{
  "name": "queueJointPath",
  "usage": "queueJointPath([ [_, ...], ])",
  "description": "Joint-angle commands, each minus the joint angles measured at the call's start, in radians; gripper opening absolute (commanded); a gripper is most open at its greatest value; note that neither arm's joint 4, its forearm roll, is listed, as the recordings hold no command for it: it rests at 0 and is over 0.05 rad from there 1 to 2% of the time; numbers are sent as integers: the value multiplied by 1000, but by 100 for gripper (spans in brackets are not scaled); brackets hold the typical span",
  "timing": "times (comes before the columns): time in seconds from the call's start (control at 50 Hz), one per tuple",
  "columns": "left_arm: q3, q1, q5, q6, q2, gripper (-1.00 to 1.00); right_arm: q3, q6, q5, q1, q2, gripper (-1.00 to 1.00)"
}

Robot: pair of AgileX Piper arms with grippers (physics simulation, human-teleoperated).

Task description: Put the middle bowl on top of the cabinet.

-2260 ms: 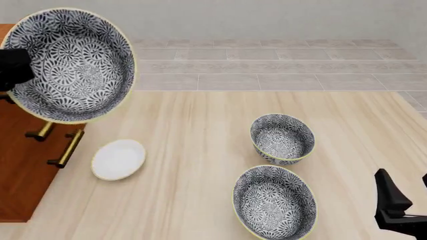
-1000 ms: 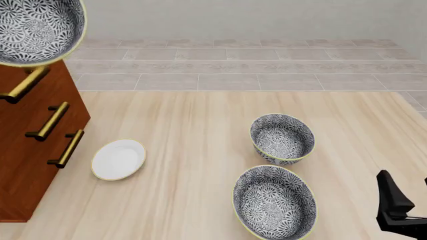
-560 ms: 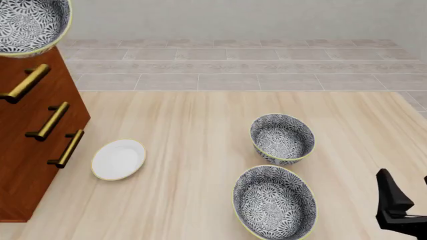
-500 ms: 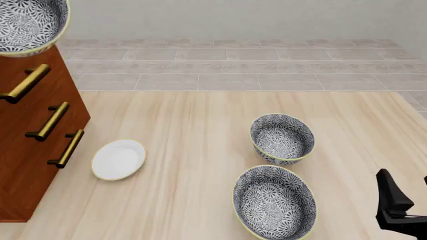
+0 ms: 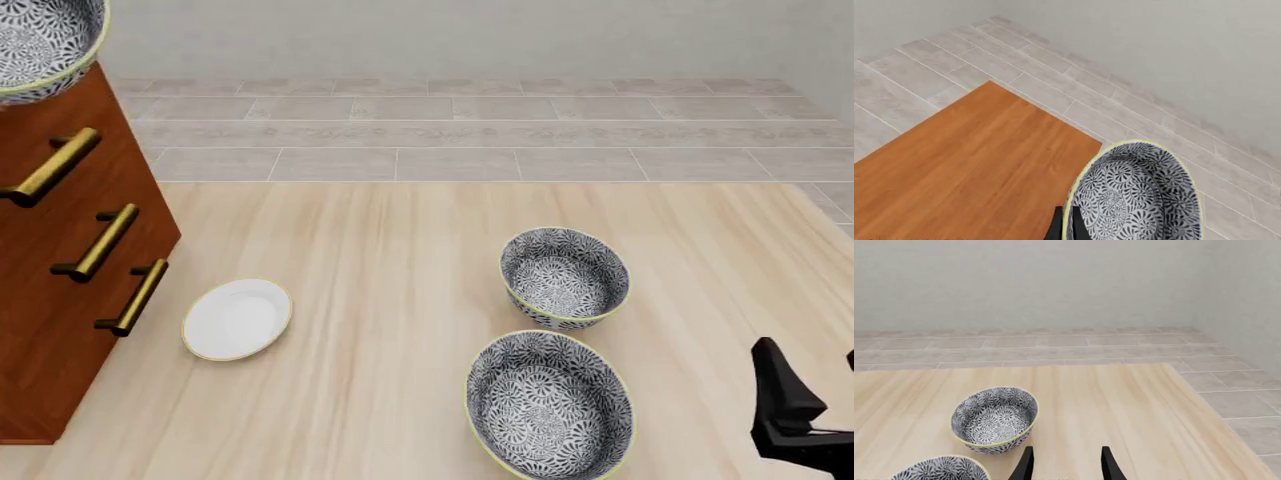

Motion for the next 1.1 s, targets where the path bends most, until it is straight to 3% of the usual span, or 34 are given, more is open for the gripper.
queueJointPath([
  [0.02,-24,25,12,-31,20,-100,0,1,34,1,-34,100],
  [0.42,-48,96,20,-92,74,-100,0,1,58,0,-57,100],
  [0.74,-46,109,22,-125,87,-100,0,1,-29,0,28,100],
  [1.1,-53,138,26,-155,106,-100,0,3,-10,-2,12,100],
])
